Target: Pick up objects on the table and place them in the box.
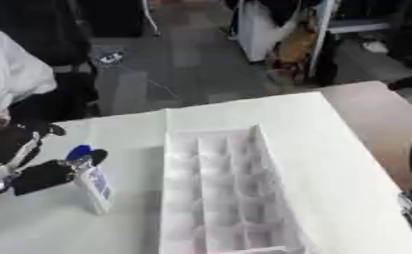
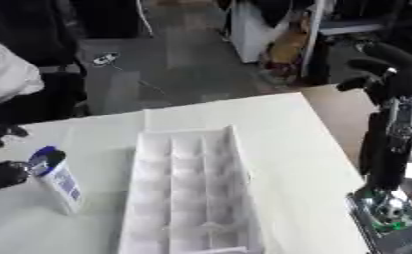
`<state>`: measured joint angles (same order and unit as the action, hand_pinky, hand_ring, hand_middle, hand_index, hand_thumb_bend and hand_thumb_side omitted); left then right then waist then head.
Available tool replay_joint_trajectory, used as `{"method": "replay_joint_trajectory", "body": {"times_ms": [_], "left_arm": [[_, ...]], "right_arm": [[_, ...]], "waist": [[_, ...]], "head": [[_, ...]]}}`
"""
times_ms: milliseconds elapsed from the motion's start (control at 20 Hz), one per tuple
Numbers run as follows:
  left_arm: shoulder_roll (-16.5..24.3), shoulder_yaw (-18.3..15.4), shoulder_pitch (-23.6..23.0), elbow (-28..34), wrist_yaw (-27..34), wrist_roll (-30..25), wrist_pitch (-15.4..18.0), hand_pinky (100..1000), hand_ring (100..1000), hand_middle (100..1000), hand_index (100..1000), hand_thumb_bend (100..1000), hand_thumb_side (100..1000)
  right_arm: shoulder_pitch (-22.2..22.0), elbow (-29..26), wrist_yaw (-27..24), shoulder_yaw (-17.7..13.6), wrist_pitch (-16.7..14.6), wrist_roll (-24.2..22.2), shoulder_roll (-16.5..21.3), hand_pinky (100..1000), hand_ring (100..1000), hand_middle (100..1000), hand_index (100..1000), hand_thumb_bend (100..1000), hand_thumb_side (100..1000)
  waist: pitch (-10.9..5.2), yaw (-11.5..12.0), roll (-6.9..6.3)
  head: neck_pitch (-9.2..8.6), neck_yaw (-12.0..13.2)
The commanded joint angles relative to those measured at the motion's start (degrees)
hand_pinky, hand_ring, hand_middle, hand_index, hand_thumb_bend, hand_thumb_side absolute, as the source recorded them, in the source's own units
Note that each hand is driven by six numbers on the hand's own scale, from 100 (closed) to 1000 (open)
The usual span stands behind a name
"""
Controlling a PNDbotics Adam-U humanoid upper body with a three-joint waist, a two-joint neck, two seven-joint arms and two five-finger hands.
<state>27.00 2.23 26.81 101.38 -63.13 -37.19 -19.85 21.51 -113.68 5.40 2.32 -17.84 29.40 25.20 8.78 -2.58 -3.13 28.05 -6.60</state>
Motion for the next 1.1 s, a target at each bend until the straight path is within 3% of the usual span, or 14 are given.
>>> {"method": "replay_joint_trajectory", "body": {"times_ms": [50, 500, 750, 1100], "left_arm": [[0.7, -0.1, 0.8, -1.3, -0.7, -1.4, 0.1, 742, 723, 843, 875, 649, 881], [0.6, -0.2, 1.2, -7.0, -0.5, -0.6, -0.1, 702, 718, 836, 876, 639, 859], [0.1, -0.4, 1.4, -8.7, 0.4, 3.2, -0.5, 696, 726, 850, 893, 626, 831], [-1.7, -1.1, 1.1, -12.8, 2.7, 10.0, -1.1, 692, 742, 881, 935, 653, 872]], "right_arm": [[0.3, -0.9, -0.2, -0.2, 0.1, -0.2, 1.3, 487, 661, 695, 764, 100, 866], [0.3, -0.9, -0.3, -0.2, 0.2, -0.4, 1.3, 487, 662, 695, 765, 100, 867], [0.3, -0.9, -0.3, -0.2, 0.2, -0.4, 1.3, 486, 662, 695, 765, 100, 864], [0.3, -0.9, -0.3, -0.2, 0.3, -0.4, 1.3, 487, 662, 695, 765, 100, 867]], "waist": [[-0.96, 0.0, 0.12], [-0.92, -0.1, 0.09], [-0.89, -0.1, 0.13], [-0.89, 0.0, 0.17]], "head": [[0.05, -0.3], [-0.04, -0.5], [-0.04, -0.4], [-0.05, -0.5]]}}
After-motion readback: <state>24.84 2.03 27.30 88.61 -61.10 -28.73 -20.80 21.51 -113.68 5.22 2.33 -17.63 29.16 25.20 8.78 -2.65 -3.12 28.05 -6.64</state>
